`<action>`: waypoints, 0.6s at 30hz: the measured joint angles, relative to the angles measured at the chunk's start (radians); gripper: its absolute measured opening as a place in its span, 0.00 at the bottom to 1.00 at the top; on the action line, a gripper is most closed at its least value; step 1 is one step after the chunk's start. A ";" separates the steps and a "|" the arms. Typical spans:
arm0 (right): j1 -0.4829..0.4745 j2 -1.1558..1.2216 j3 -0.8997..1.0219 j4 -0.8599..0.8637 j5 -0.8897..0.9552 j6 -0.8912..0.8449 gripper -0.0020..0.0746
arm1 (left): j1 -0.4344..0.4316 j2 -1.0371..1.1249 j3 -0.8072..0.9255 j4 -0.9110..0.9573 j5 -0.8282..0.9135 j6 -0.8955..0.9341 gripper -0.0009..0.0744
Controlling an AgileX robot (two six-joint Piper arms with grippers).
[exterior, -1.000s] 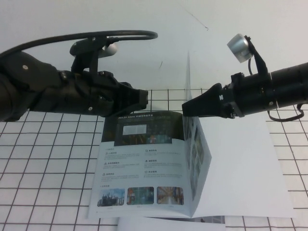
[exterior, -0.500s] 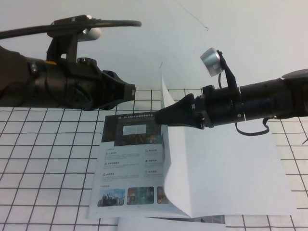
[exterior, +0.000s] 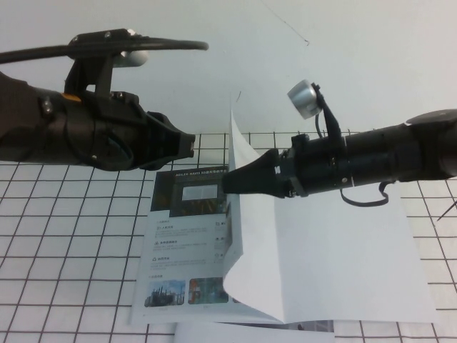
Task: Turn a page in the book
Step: Open the closed book
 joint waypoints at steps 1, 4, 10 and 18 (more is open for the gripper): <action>0.007 0.011 0.000 0.003 -0.007 -0.012 0.52 | 0.000 0.000 0.000 0.000 0.000 0.000 0.01; 0.021 0.046 0.000 0.035 -0.010 -0.035 0.52 | 0.000 0.000 0.000 0.002 0.002 0.000 0.01; 0.025 0.070 0.000 0.126 0.032 -0.060 0.58 | 0.000 0.000 0.000 0.002 0.004 0.000 0.01; 0.025 0.071 0.000 0.130 0.060 -0.063 0.77 | 0.000 0.000 0.000 0.002 0.004 0.000 0.01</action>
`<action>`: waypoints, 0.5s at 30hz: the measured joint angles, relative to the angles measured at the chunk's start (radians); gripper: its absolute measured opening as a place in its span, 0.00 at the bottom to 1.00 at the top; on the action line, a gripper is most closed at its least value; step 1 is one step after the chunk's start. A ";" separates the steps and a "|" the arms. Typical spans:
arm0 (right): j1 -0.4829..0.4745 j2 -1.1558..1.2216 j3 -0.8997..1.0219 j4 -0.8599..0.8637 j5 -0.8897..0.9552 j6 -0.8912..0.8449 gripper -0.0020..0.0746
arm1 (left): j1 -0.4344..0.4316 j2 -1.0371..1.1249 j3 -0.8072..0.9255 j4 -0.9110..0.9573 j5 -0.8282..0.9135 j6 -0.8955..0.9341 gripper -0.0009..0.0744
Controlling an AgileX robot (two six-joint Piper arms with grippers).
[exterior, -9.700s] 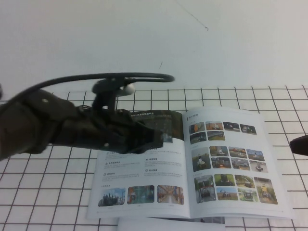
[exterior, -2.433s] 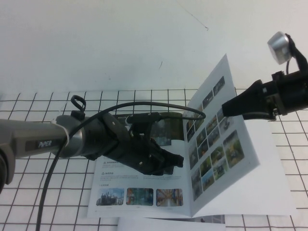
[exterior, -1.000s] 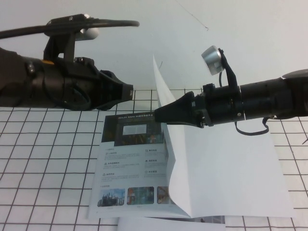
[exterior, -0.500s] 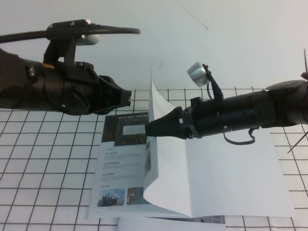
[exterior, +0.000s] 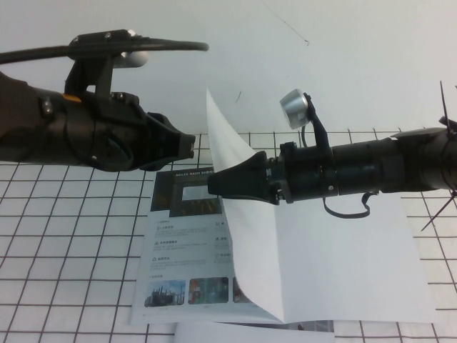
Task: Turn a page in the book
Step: Open the closed book
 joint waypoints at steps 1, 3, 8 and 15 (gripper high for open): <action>0.000 0.000 0.000 0.000 0.012 -0.002 0.77 | 0.000 0.000 0.000 0.000 0.002 -0.002 0.01; 0.000 0.000 0.000 0.002 0.034 -0.012 0.78 | 0.000 0.000 0.000 0.000 0.002 -0.006 0.01; 0.000 0.000 0.000 0.002 0.070 -0.023 0.79 | 0.000 0.000 0.000 0.000 0.006 -0.006 0.01; 0.001 0.000 0.000 -0.038 -0.113 0.001 0.70 | 0.000 0.000 0.000 0.000 0.012 -0.024 0.01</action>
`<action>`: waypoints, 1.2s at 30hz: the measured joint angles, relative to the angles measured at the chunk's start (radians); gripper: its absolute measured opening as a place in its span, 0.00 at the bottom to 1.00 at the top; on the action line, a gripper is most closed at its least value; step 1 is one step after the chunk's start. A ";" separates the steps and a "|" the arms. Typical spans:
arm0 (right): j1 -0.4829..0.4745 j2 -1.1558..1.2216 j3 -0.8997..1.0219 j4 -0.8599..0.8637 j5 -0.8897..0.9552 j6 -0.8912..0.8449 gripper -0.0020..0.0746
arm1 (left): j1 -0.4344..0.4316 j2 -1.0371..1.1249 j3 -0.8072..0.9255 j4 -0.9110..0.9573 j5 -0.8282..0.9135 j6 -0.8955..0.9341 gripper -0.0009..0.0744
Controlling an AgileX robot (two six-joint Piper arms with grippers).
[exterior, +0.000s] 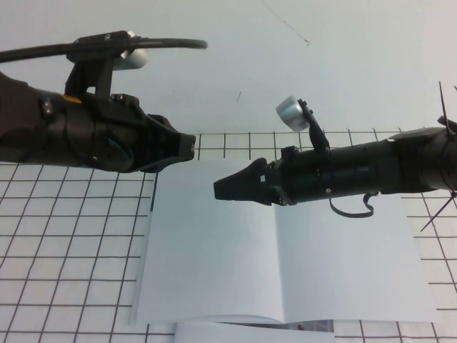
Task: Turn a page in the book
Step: Open the closed book
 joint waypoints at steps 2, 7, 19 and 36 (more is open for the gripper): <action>0.000 0.004 0.000 -0.042 -0.084 0.009 0.56 | 0.000 0.000 0.000 0.000 0.010 -0.004 0.01; 0.000 0.027 0.000 -0.108 -0.196 -0.001 0.14 | 0.000 0.004 0.000 0.000 0.044 -0.006 0.01; 0.000 0.071 0.000 -0.266 -0.268 0.021 0.03 | 0.000 0.157 0.000 -0.109 0.065 0.018 0.01; 0.000 -0.040 0.000 -1.138 -0.261 0.678 0.03 | -0.059 0.527 0.000 -0.279 -0.129 0.221 0.01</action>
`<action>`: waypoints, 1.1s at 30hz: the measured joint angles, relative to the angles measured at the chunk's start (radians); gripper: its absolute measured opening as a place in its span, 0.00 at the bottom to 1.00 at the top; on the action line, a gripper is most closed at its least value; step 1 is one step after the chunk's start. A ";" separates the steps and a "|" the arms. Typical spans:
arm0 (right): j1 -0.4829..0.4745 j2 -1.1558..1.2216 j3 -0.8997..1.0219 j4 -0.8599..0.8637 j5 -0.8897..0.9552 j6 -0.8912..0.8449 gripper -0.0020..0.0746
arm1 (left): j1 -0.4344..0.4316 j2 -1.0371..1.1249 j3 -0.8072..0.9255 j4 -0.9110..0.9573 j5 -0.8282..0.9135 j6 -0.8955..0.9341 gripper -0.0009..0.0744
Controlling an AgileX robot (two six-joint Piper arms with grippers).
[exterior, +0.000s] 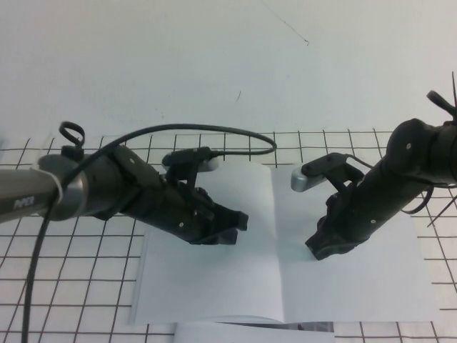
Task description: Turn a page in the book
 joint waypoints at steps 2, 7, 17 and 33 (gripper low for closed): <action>0.000 0.018 0.000 -0.007 0.000 0.009 0.03 | -0.006 0.034 0.000 0.004 -0.002 0.002 0.01; 0.000 0.043 -0.002 -0.013 -0.005 0.017 0.03 | -0.010 0.083 0.000 0.015 -0.030 0.002 0.01; -0.002 -0.012 0.000 -0.034 -0.003 0.019 0.03 | -0.013 0.038 -0.005 0.050 -0.034 0.002 0.01; -0.002 -0.643 0.002 -0.388 0.121 0.146 0.03 | -0.013 -0.568 -0.001 0.633 -0.027 -0.325 0.01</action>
